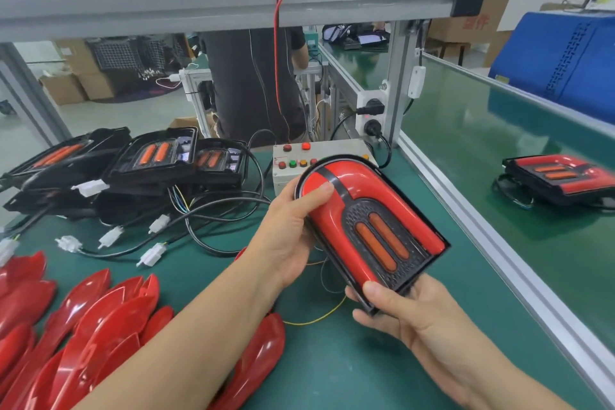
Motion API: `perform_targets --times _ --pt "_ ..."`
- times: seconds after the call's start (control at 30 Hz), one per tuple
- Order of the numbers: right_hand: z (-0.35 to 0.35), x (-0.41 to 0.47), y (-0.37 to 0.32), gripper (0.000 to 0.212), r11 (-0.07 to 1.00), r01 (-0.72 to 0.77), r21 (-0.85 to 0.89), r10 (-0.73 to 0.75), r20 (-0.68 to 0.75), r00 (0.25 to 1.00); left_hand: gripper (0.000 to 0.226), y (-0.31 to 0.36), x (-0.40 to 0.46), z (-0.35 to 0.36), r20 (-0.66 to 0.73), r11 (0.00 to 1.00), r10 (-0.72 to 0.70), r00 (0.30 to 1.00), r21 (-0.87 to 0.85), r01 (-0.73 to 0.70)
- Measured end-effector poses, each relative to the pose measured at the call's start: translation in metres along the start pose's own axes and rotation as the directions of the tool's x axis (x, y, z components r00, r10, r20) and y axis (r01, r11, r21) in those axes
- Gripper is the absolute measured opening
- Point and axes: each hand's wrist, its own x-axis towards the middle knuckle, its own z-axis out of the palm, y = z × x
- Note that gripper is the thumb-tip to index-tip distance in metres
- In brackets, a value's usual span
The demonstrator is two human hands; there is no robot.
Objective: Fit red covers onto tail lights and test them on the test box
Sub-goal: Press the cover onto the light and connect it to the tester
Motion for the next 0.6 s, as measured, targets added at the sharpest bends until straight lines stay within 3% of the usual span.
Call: perform_targets --times 0.13,0.3,0.4,0.53,0.6 --pt "0.001 -0.002 0.001 0.047 0.999 0.029 -0.043 -0.030 -0.014 0.999 0.048 0.002 -0.001 -0.005 0.045 0.999 -0.049 0.998 0.009 0.049" --pt "0.007 -0.004 0.003 0.051 0.988 0.094 -0.126 -0.105 -0.090 0.990 0.041 0.000 0.001 -0.005 -0.023 1.000 -0.003 1.000 -0.008 0.003" --pt "0.008 0.000 0.002 0.044 0.987 0.058 -0.150 -0.075 -0.109 0.991 0.041 0.000 0.003 -0.007 -0.031 1.000 -0.011 0.999 -0.015 0.010" --pt "0.003 0.004 -0.007 0.053 0.964 -0.009 -0.265 -0.024 -0.120 0.993 0.051 0.000 0.006 -0.008 -0.046 0.989 -0.130 0.991 -0.081 0.126" --pt "-0.003 0.002 -0.013 0.060 0.950 -0.033 -0.310 0.000 -0.106 0.994 0.038 0.001 0.009 -0.008 -0.106 0.968 -0.219 0.970 -0.145 0.203"
